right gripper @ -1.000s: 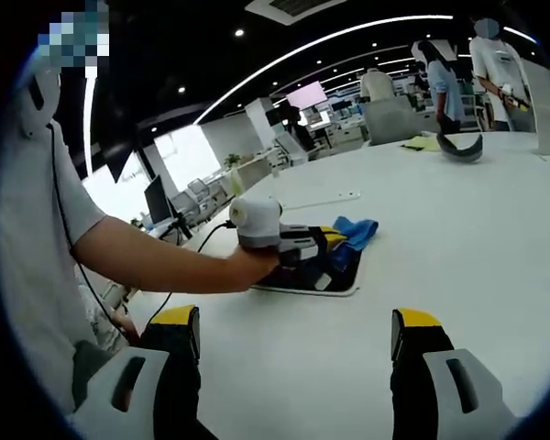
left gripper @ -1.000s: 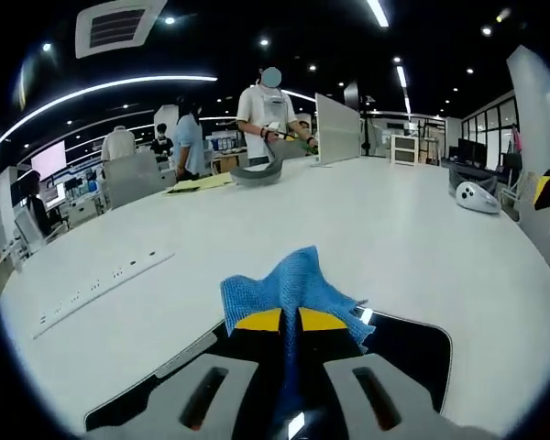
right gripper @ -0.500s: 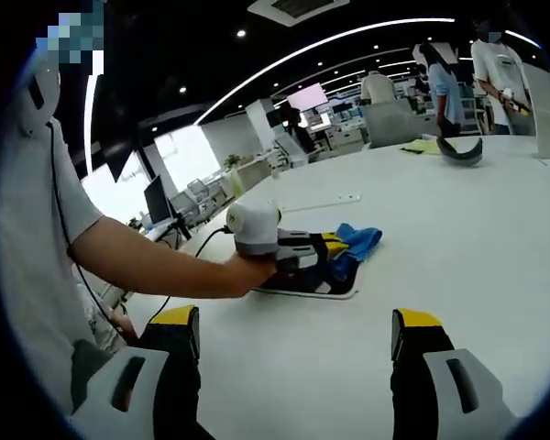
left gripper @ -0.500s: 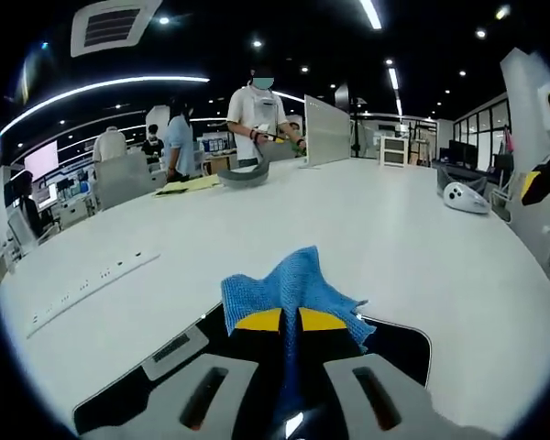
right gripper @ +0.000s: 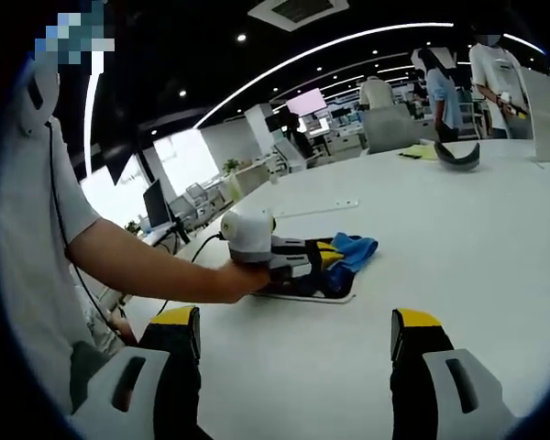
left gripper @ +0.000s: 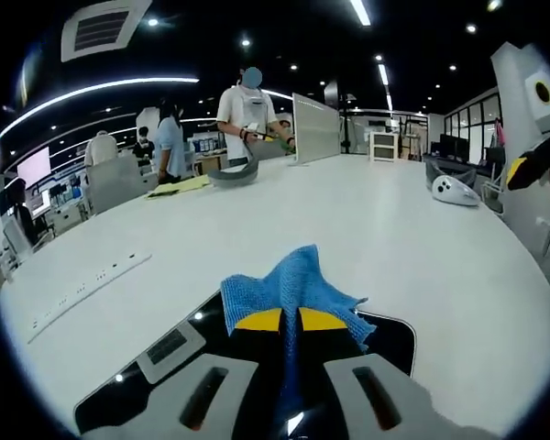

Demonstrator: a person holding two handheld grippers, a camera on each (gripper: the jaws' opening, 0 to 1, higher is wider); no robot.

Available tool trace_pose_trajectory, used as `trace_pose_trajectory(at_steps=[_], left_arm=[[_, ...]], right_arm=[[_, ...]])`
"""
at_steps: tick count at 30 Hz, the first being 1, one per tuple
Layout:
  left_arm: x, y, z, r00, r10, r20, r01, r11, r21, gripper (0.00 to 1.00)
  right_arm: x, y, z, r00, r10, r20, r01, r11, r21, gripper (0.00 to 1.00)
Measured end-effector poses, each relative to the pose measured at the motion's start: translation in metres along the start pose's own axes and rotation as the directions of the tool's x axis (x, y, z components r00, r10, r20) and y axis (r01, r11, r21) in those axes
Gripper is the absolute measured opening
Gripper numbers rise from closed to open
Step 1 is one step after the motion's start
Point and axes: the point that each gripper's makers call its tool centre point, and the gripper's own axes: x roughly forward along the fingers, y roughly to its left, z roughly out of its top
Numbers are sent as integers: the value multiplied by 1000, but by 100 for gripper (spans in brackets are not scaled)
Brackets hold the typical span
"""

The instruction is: Wipe the mirror surface with the cleaning cloth until all visible marks leave the cleaned area.

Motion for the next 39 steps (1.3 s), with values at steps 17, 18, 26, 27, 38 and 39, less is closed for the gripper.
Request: trace_pose_trajectory(at_steps=[17,18,26,27,38,39], left_arm=[[-13,4,-6,1000,1,-15,-1,1000,-4,2],[-13,4,-6,1000,2,-17,-2,1000,-4,2],[-19,10,-9,1000,10,-29,-10,1000,3,2],[-20,10,-9,999,12,-30,-12,1000,3,2],[-25,13,-11,999,21,-38,-21,1000,7,2],[-25,14,-12,999,22,-38,-21,1000,7,2]], right_arm=[[-1,1,3,1000,3,20,-3,1000,7,85],[-1,1,4,1000,4,22,-4,1000,7,85],[-2,1,9,999,4,37,-5,1000,6,85],[-2,1,8,999,5,37,-5,1000,5,85],[-4,2,8,999,5,39,-6,1000,7,85],[-4,2,8,999,5,39,-5,1000,7,85]])
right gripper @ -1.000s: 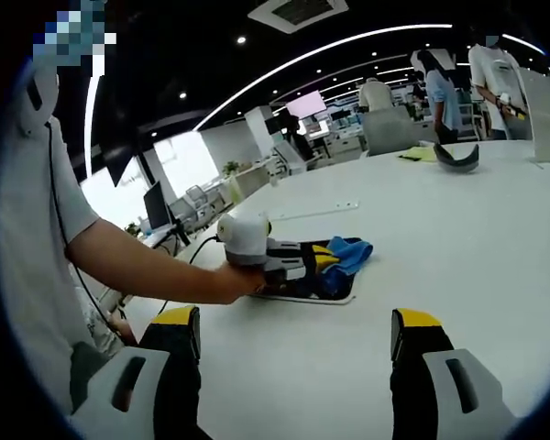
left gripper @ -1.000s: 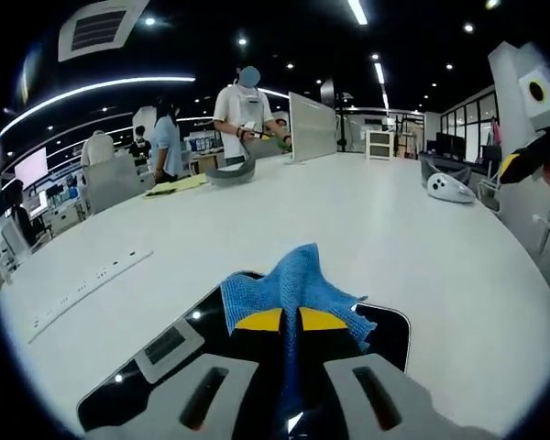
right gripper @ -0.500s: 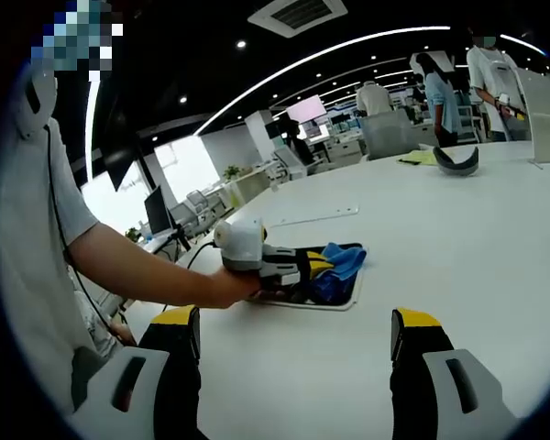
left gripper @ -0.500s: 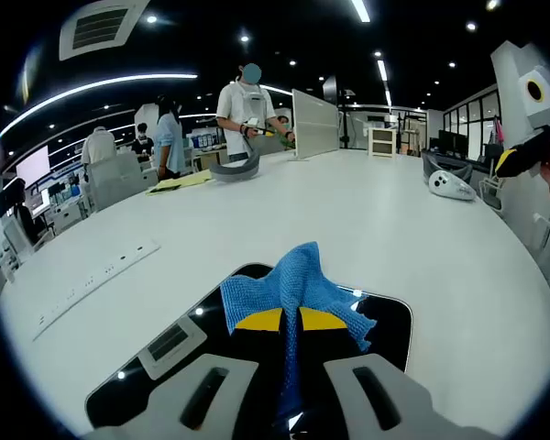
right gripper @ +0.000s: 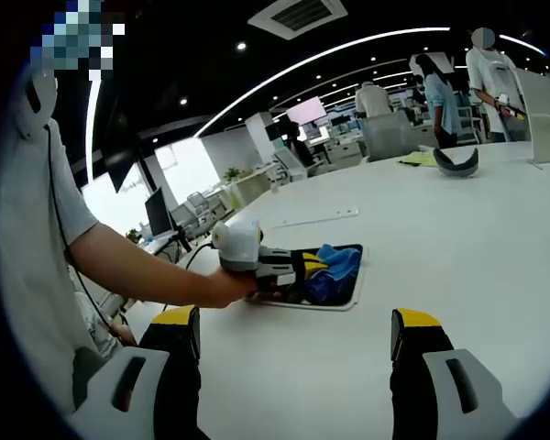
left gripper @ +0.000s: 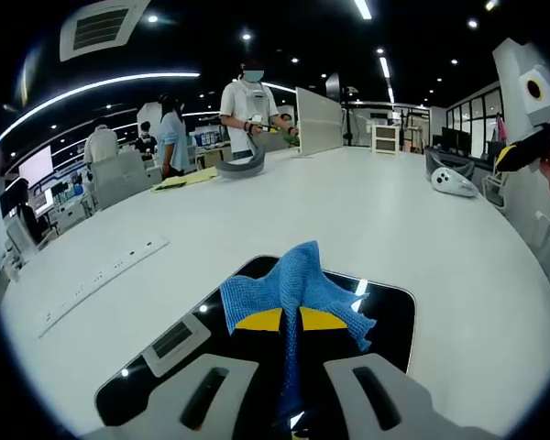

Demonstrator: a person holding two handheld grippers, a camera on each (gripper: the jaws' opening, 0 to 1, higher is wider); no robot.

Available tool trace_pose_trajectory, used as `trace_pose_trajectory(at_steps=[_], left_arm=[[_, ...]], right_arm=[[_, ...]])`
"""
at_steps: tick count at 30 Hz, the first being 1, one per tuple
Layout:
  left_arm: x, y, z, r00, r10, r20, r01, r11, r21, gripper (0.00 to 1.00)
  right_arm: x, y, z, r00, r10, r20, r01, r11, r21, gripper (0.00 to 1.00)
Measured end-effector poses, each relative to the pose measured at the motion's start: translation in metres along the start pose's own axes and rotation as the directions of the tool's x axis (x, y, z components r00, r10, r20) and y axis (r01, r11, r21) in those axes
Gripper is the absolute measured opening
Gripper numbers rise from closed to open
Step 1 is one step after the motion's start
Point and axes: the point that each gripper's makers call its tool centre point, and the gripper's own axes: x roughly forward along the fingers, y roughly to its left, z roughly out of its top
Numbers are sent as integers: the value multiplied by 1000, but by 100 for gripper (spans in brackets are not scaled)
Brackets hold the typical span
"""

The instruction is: Wipe the mirror surface with the cleaning cloth until all visible marks leave the cleaned area.

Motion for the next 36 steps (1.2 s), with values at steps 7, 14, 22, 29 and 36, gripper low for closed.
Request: trace_pose_trajectory(at_steps=[7,14,22,29,36], left_arm=[[-4,3,-2,1000,3,-6,-3,1000,2,2],[-8,5,-4,1000,3,-16,-3,1000,13,2],[-13,8,-7,1000,11,-23,-11,1000,11,2],[-19,12,-10,999,18,-32,-17,1000,17,2],[-25,15,-14,999,29,-42,-28,999,15,2]], right_arm=[[0,1,1,1000,3,2,-3,1000,-3,85],[1,3,2,1000,10,-1,-10,1000,-6,85],[2,5,4,1000,15,1,-15,1000,-12,85],[3,5,6,1000,19,5,-19,1000,-16,85],[3,7,7,1000,23,8,-22,1000,-20,85]])
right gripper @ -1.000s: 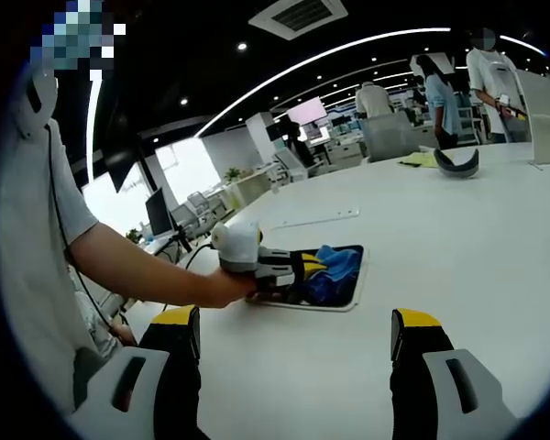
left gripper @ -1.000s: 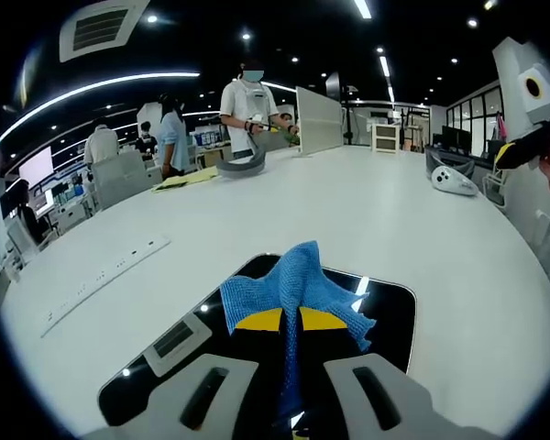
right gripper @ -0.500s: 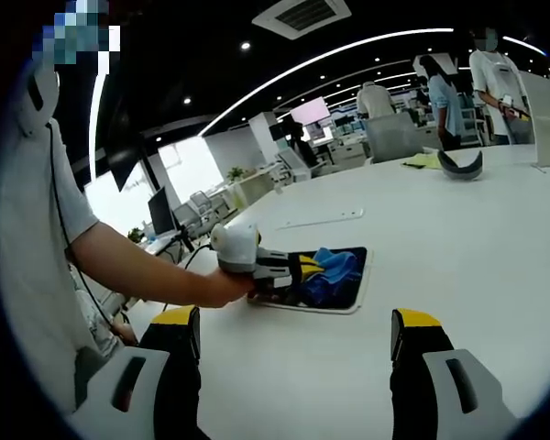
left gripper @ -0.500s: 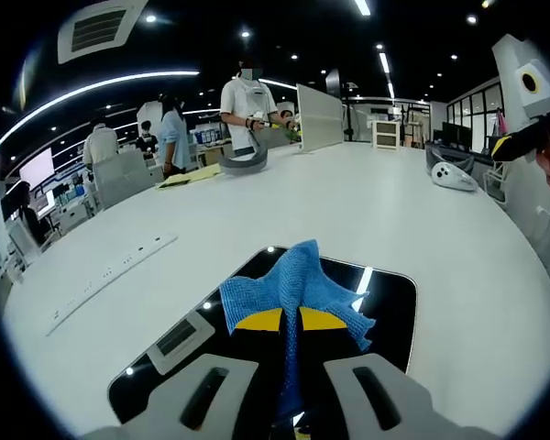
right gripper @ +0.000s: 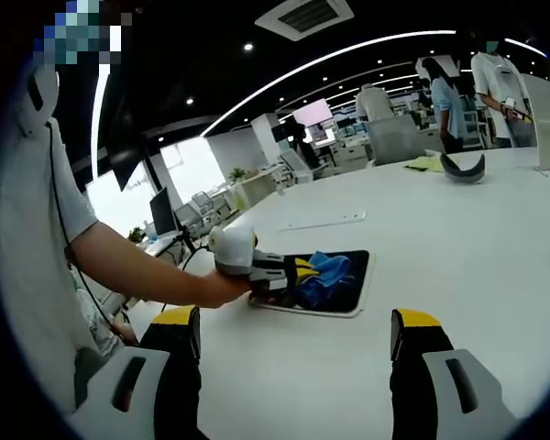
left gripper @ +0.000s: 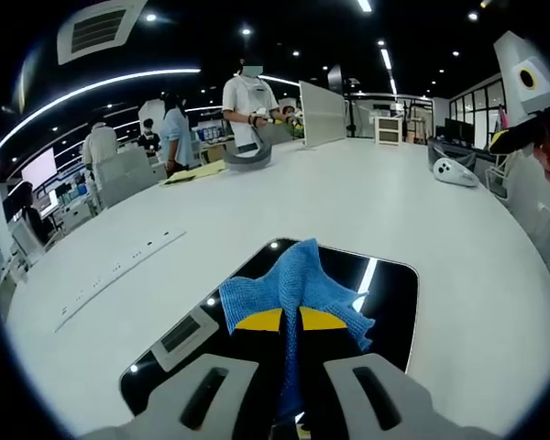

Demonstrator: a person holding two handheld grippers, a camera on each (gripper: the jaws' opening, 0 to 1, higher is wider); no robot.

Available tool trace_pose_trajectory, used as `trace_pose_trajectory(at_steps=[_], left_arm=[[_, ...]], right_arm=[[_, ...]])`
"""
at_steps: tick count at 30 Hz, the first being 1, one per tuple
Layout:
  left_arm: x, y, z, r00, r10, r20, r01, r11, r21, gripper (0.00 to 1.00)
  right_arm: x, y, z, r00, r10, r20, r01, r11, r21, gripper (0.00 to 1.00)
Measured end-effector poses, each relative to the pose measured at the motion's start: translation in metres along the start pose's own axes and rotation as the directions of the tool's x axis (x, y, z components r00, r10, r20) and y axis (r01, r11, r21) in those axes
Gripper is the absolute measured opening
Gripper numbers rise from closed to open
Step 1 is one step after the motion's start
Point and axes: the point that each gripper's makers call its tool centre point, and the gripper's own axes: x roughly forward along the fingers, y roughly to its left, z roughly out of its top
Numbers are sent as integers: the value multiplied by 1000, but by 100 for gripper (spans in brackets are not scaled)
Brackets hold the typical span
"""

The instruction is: Wipe the mirror surface with the cleaning cloth until all visible marks leave the cleaned area.

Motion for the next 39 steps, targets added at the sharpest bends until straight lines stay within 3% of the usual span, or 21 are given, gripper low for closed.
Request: trace_pose_trajectory(at_steps=[39], left_arm=[[-25,15,-14,999,23,-31,-21,998,51,2]], right_arm=[[0,2,-1,1000,-1,17,0,1000,12,84]])
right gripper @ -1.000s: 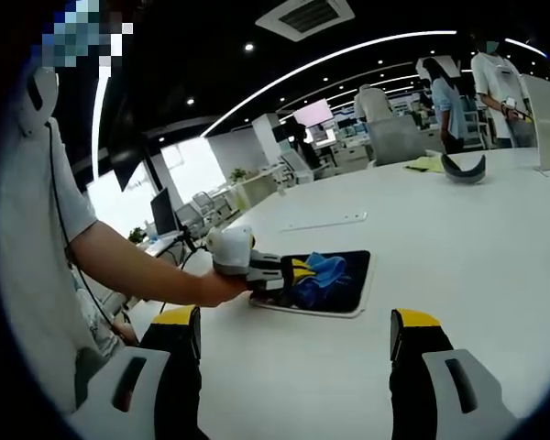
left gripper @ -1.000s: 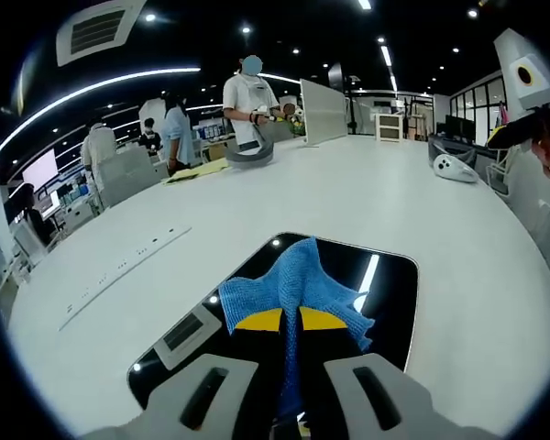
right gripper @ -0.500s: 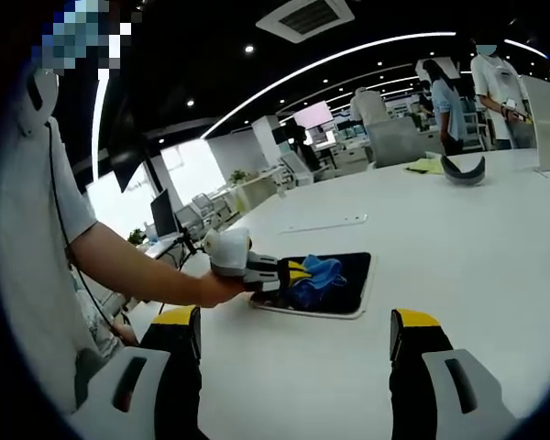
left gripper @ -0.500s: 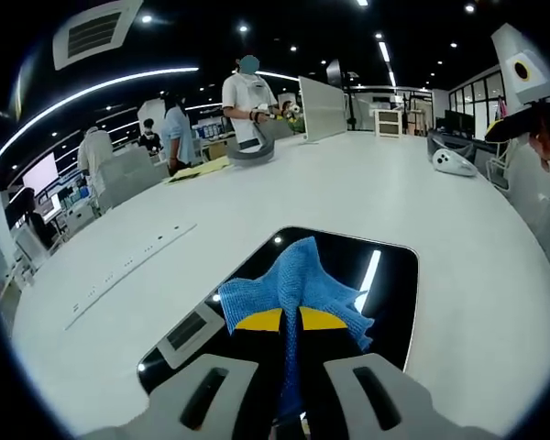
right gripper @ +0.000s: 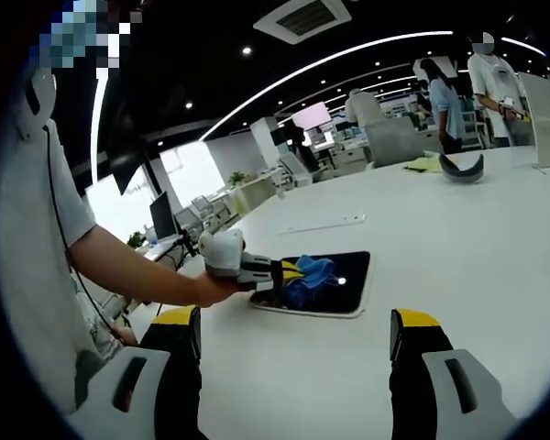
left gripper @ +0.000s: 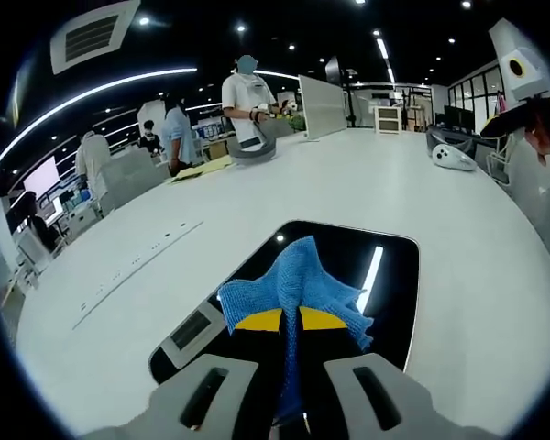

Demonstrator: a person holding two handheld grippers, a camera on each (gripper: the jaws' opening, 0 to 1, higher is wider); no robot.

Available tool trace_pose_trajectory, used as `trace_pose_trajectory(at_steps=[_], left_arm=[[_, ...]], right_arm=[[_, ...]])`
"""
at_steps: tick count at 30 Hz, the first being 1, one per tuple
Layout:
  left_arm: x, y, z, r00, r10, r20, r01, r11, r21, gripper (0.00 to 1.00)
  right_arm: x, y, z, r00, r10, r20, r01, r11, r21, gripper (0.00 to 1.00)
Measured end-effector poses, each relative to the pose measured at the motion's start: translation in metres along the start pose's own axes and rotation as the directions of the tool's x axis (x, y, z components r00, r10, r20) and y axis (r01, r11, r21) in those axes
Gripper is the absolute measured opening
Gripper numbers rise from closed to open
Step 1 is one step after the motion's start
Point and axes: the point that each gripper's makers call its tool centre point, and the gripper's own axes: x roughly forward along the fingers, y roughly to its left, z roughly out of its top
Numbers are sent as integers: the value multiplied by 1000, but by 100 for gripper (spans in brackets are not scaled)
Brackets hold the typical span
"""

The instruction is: Wipe the mirror surface with the cleaning cloth until all visible marks leave the cleaned area.

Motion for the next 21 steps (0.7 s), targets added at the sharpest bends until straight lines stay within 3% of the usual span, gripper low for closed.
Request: trace_pose_trajectory(at_steps=[21], left_arm=[[-19,12,-13,999,26,-19,-26,1000,-1,2]], right_arm=[[4,3,-1,1000,10,2,-10,1000,-1,84]])
